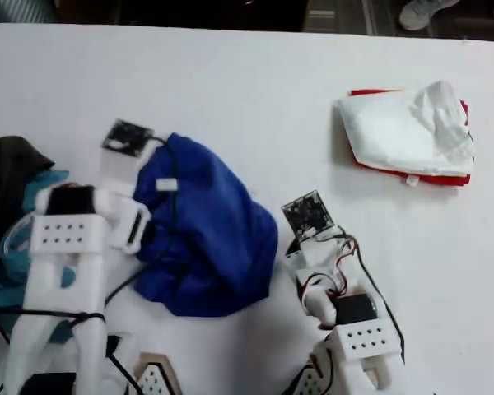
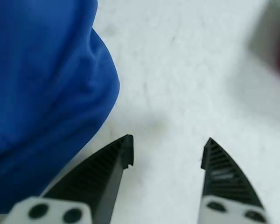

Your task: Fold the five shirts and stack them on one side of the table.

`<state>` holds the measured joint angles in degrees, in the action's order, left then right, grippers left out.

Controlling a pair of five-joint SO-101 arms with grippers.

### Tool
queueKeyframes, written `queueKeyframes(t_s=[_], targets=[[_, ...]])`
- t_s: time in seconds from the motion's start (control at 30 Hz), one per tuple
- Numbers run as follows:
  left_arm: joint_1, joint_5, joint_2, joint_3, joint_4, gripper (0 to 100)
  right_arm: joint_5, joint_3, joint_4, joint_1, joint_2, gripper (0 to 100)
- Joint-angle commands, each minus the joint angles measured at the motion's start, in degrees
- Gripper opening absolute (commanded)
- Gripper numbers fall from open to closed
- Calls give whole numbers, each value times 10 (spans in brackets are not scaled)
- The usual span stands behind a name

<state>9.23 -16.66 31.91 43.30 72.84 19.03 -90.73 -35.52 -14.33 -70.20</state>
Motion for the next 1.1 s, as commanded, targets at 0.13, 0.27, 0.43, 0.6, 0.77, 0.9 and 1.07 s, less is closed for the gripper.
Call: queueKeyframes(t_s=[0.13,0.27,0.43,0.6,0.77,0.9,1.07], targets=[[-74,1,-34,42,-100,225,-4,3,11,-5,-9,241],[-120,0,-59,7,-91,77,-4,3,11,-5,-9,241],[-156,0,-83,-47,-91,24,-4,3,11,-5,-9,241],[-178,-1,-92,-138,-60,25,-4,3,17,-4,-7,241],[-179,-1,-89,-311,25,25,-4,-14,50,0,-11,241],[-181,3,-89,-460,86,25,-4,-14,50,0,-11,241],[-229,1,-89,-589,131,25,-4,-14,51,0,-11,241]])
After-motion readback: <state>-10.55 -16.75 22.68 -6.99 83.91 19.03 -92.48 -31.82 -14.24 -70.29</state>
